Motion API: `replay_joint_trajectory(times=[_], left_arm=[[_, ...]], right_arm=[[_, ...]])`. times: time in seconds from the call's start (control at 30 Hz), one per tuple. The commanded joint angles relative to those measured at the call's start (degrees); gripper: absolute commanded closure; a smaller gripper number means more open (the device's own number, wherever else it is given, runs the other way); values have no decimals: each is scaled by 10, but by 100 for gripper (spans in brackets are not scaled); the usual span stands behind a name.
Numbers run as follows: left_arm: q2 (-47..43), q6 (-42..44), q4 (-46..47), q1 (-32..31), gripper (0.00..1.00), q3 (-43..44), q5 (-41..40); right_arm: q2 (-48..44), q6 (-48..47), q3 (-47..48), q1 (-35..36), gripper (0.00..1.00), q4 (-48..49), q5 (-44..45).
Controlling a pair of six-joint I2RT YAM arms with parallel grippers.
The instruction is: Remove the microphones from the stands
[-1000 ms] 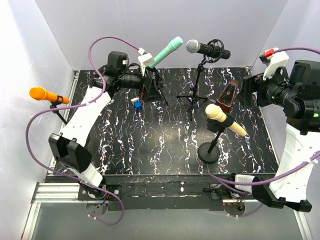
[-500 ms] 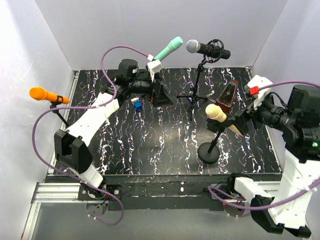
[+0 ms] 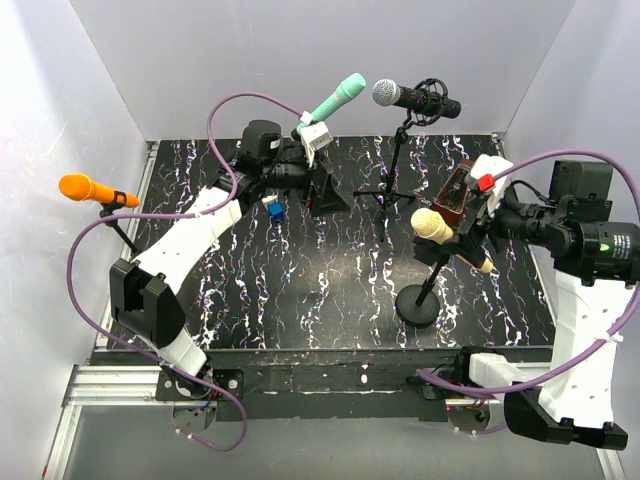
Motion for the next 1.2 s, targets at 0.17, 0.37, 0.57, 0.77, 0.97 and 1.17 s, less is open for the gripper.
replay_joint_trajectory(times=[0.17,0.37,0.57,0.77,0.97,1.17], left_arm=[[-31,38,-25,-14,4,4,-23],[-27,52,-45,-15,6,15,-43],[-27,68,-59,-15,8,21,-51],[-38,103,-82,-15,9,19,-63],[-70,122,-97,-15,6,1,-77],[-111,161,-116,-15,2,-17,-89]], right_arm=[[-25,-50,-68,29,9,-123,-14],[-4,-19,-80,46,13,-65,-28],[9,-3,-94,104,30,-64,-30],[7,58,-117,158,55,-11,-44],[51,158,-65,222,72,113,-53],[153,187,44,273,92,172,-62]])
